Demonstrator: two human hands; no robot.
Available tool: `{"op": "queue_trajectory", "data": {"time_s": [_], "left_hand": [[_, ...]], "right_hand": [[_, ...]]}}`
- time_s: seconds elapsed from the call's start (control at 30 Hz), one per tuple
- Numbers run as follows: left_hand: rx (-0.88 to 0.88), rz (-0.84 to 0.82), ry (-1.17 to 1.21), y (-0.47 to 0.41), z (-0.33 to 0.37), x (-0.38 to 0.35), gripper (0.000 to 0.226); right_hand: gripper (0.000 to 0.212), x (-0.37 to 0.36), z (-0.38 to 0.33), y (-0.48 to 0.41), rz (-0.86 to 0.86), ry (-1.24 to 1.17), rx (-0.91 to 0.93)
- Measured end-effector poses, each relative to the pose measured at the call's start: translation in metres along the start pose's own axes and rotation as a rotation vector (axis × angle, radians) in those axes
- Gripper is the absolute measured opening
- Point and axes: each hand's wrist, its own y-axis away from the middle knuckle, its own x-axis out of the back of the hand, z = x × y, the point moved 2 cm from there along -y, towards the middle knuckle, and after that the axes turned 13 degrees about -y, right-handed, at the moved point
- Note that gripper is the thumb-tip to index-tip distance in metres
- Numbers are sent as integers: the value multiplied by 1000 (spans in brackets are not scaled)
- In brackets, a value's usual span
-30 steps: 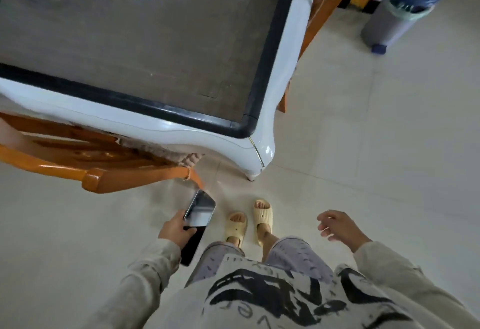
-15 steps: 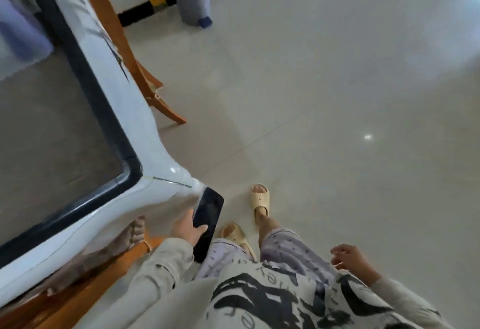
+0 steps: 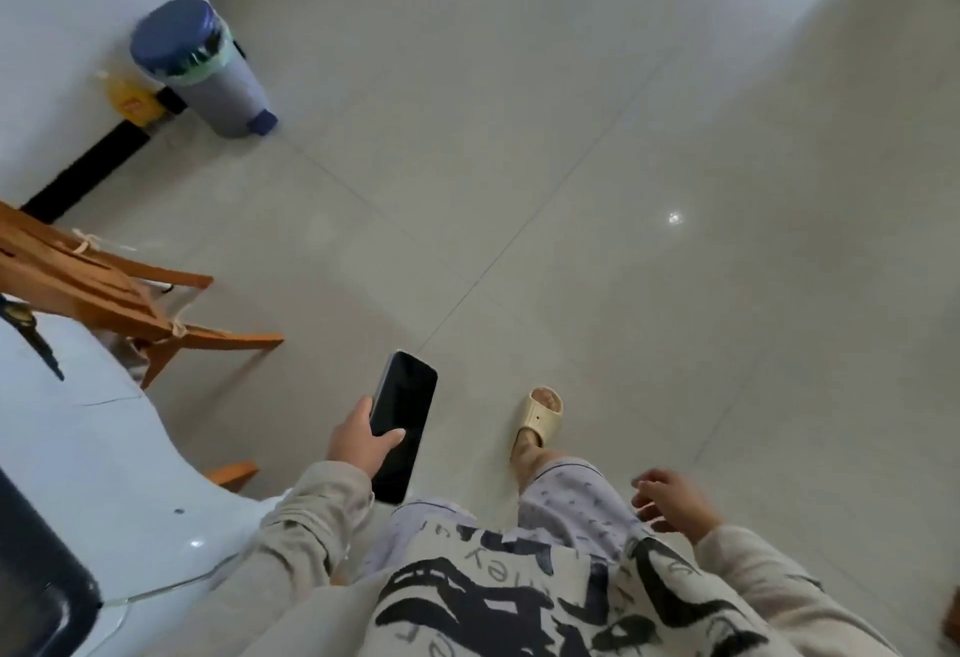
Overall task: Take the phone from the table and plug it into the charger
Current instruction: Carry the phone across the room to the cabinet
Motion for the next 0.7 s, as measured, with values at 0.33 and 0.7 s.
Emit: {"op": "queue_trajectory", "data": {"time_s": [0.33, 0.7], "left_hand": [[98, -19, -96, -52, 87, 8, 33], [76, -17, -143, -150, 208, 52, 20]], "right_hand": [[15, 68, -155, -36, -48, -23, 186], [26, 118, -262, -84, 10, -93, 207]]}}
